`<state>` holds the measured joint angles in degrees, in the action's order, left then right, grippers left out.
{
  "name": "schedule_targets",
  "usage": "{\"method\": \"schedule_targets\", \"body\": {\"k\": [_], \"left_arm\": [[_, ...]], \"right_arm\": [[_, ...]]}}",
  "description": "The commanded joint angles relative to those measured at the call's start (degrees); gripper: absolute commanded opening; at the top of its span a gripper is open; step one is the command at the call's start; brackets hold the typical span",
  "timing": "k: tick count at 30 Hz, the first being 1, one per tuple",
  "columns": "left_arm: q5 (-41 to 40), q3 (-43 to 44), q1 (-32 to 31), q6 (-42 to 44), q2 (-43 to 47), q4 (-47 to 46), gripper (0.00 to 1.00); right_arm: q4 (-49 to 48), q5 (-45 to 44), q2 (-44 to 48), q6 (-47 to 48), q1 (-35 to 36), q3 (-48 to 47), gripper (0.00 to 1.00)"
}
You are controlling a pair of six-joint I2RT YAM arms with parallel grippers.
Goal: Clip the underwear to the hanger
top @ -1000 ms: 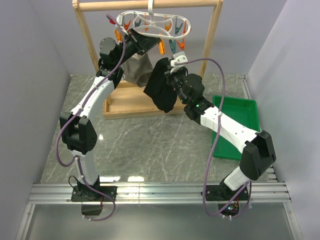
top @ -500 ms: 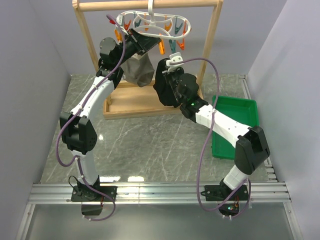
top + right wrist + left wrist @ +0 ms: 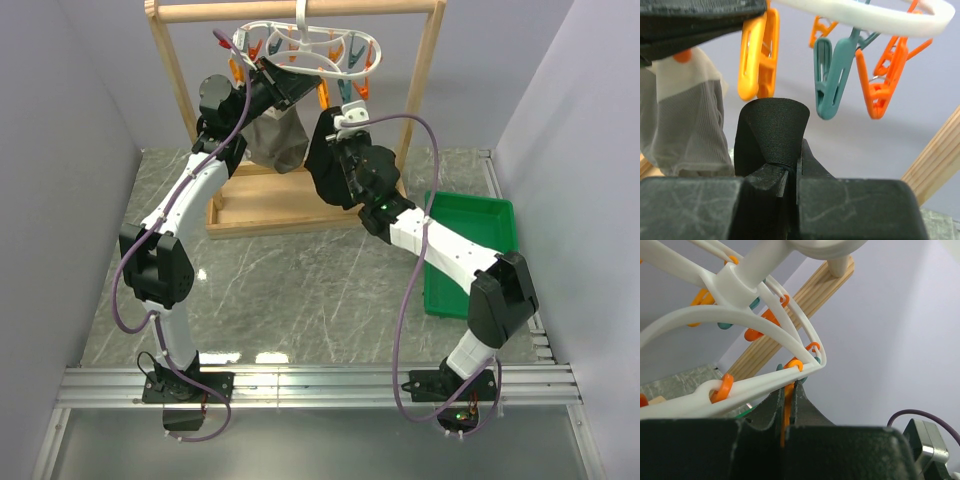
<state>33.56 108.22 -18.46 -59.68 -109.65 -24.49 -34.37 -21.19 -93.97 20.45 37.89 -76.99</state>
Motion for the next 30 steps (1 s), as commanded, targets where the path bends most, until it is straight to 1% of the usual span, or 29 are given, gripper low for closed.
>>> {"method": "schedule_targets", "body": {"k": [1,18,30], "left_arm": [[1.51,1.55,-0.17,0.27,1.10,0.23,0.00],[1.86,1.64,-0.17,-0.87,1.01,-0.56,0.00],[1.86,0.76,0.00,-2.46,1.10,-2.22,0.01]], "right_arm": [[-4.48,-0.96,-0.59,0.56,0.52,-4.04,0.00],[-2.63,-2.36,-4.64,2.14,1.66,-10.55,0.00],[-0.52,-3.77,-6.75,0.65,2.28,-15.12,0.00]]}}
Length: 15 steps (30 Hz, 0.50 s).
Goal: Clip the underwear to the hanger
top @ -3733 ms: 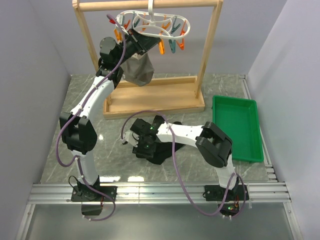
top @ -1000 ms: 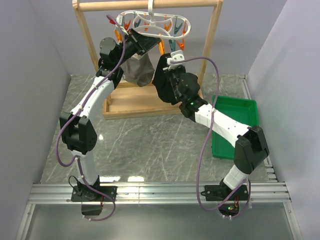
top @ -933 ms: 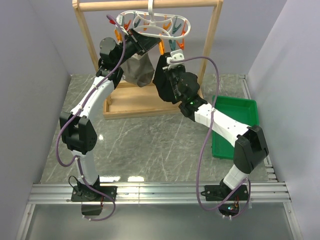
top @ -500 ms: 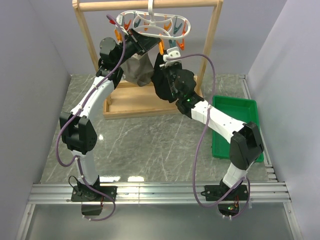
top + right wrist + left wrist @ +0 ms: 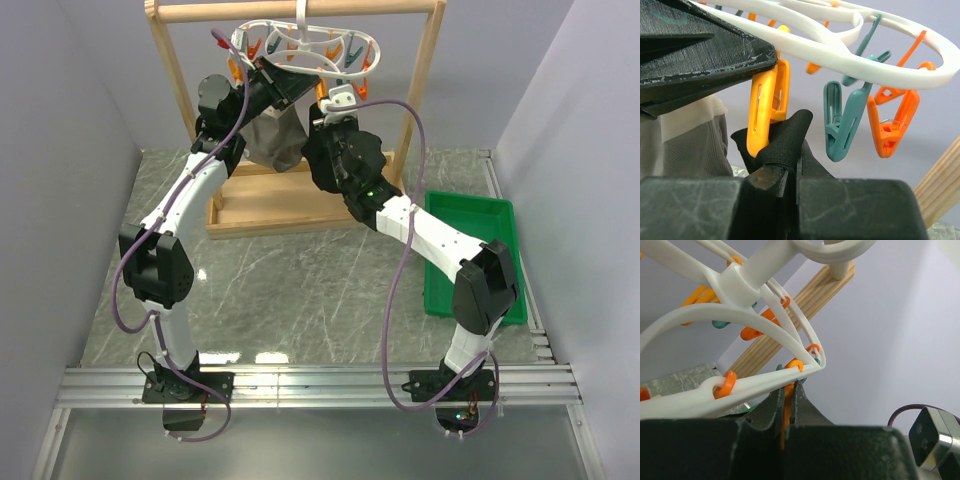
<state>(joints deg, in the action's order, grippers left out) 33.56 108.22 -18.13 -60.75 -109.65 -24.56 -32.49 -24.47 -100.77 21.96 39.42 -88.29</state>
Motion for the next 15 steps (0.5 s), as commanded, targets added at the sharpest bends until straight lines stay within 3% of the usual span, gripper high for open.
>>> {"method": "schedule_targets", "body": {"k": [1,15], "left_arm": [[1.86,0.93,-0.33,-1.65,1.10,-2.16,0.02],[1.24,2.08,0.20,-3.23,0.75,-2.60,0.25]], "right_arm": [[-2.05,-0.58,-0.04,-1.04,0.66,-4.08,0.00],[3.66,-0.49,-0.74,-8.24,-0.22,-8.30,0.00]]}}
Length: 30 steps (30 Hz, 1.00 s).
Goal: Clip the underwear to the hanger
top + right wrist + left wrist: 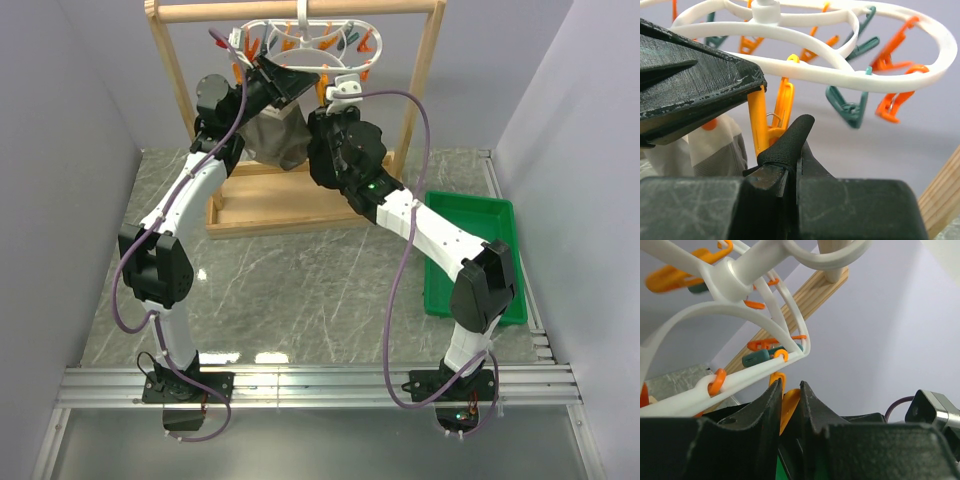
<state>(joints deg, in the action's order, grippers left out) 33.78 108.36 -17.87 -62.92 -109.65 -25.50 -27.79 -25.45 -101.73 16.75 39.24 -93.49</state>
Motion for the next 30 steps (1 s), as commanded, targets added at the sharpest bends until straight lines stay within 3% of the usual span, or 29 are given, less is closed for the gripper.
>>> {"method": "schedule_targets", "body": {"k": [1,4,8,24,27,30], "left_arm": [[0.94,1.86,0.03,-1.07,0.75,-1.66,0.25],[0.85,1.68,0.20,-1.16,0.92,-1.75,0.26],[0.76,1.68,0.55,-1.33,1.01,-1.84,0.37],[0.06,0.01,1.87,0.25,3.65,-2.10,0.58],[-0.20,-0.34,2.05,1.48,4.09,-1.14,0.57],[-0.29,-0.60,1.96,3.32,4.79,-0.08,0.55]], "right_arm": [[-0.86,0.49,0.22,-3.39,-0.04,-3.36,0.00],[-0.95,1.02,0.57,-4.01,-0.22,-2.92,0.00],[-0.77,1.98,1.18,-4.97,-0.48,-1.96,0.00],[2.12,10.59,4.44,-6.65,-2.24,2.96,0.00],[2.57,12.09,4.96,-6.65,-2.33,4.01,0.14],[2.83,12.71,5.67,-6.30,-2.42,4.81,0.22]]}}
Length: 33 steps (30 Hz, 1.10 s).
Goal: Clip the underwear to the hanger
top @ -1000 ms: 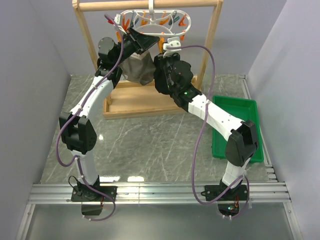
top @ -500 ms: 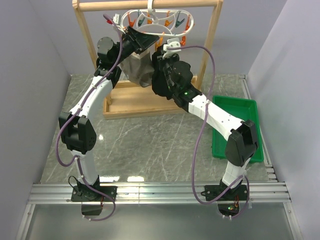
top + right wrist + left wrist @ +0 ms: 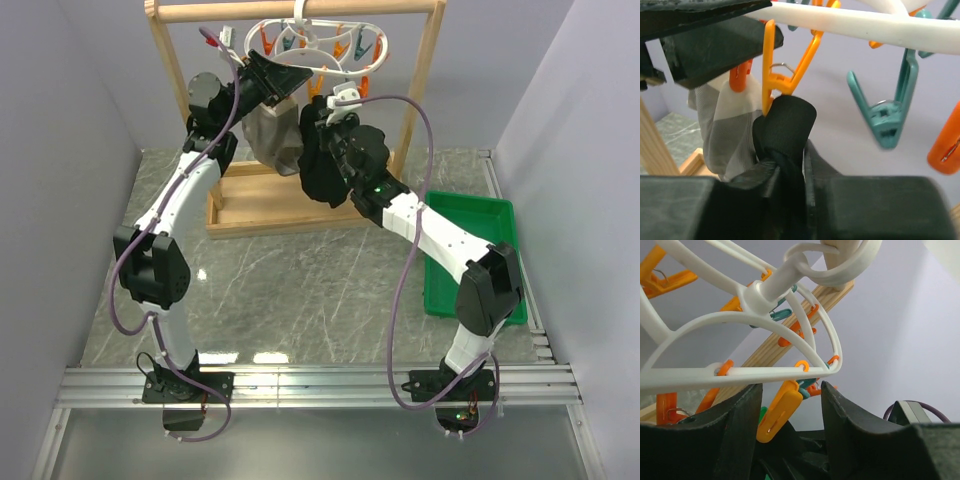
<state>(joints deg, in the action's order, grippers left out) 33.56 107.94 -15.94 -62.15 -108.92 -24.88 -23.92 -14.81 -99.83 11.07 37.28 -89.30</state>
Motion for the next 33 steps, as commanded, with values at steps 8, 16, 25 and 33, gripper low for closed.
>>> {"method": "schedule_targets", "body": {"k": [8,16,25,33], "left_arm": [[0.89,-0.45,0.12,8.27,5.56,2.65,0.52],[2.56,-4.23,1.09,13.80,10.30,5.46,0.57],[4.32,-14.68,1.09,27.31,20.40,11.34,0.68],[5.55,-14.25,-2.50,44.56,23.67,23.91,0.65]], "right_arm": [[1.15,4.96,7.54,0.35,-1.15,4.04,0.41],[7.22,11.28,13.87,-1.48,-1.86,8.61,0.54],[17.59,14.63,24.67,-8.86,-5.71,15.99,0.66],[19.71,27.87,29.61,-13.71,-15.91,18.37,0.62]]}}
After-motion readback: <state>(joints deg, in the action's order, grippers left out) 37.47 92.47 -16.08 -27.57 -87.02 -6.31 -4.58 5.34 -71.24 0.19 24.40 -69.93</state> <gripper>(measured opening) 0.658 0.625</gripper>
